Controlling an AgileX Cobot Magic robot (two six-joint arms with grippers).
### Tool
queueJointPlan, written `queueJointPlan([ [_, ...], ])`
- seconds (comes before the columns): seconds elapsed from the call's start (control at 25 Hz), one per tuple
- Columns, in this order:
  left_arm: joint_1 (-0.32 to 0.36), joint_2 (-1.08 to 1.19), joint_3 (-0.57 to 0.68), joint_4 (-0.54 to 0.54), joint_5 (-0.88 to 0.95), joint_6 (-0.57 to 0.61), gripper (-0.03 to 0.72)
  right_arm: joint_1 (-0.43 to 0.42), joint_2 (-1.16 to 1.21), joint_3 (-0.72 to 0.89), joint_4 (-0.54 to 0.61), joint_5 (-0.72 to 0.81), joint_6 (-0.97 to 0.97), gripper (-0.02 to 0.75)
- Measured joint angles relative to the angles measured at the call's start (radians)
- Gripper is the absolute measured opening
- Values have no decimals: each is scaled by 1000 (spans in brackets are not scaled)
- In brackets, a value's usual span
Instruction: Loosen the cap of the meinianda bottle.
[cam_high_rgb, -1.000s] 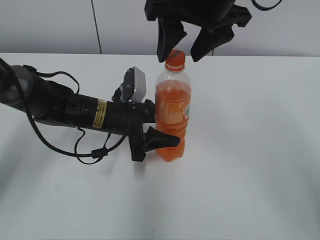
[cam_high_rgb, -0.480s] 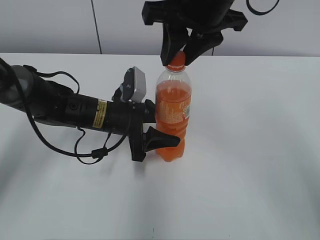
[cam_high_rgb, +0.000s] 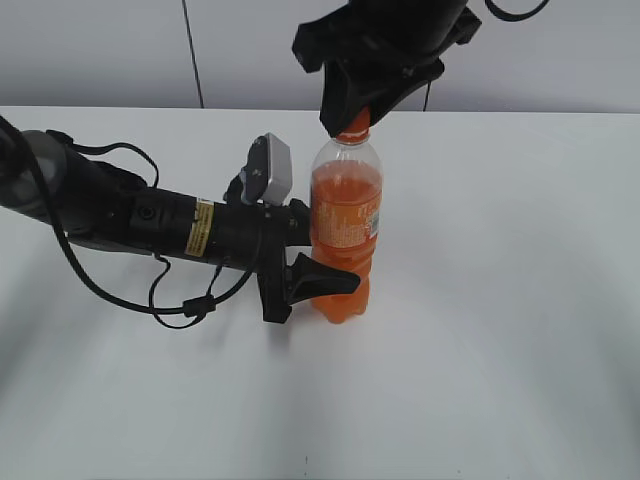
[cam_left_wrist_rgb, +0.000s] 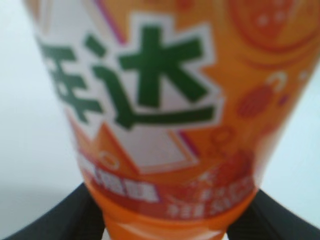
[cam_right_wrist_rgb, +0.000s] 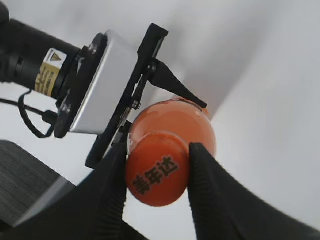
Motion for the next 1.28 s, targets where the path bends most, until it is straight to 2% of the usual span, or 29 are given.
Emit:
queueJointPlan([
  [0.32, 0, 0, 0, -1, 1, 0, 409, 0, 0, -1, 0, -2, -690, 276],
  [0.6, 0, 0, 0, -2, 2, -1, 408, 0, -1, -2, -5, -2, -1169, 274],
  [0.72, 0, 0, 0, -2, 2, -1, 408, 0, -1, -2, -5, -1, -1267, 274],
  [1.04, 0, 0, 0, -2, 2, -1, 408, 0, -7, -2, -4, -1, -1357, 272],
  [1.28, 0, 0, 0, -2, 2, -1, 408, 0, -16, -2, 51, 1, -1382, 272],
])
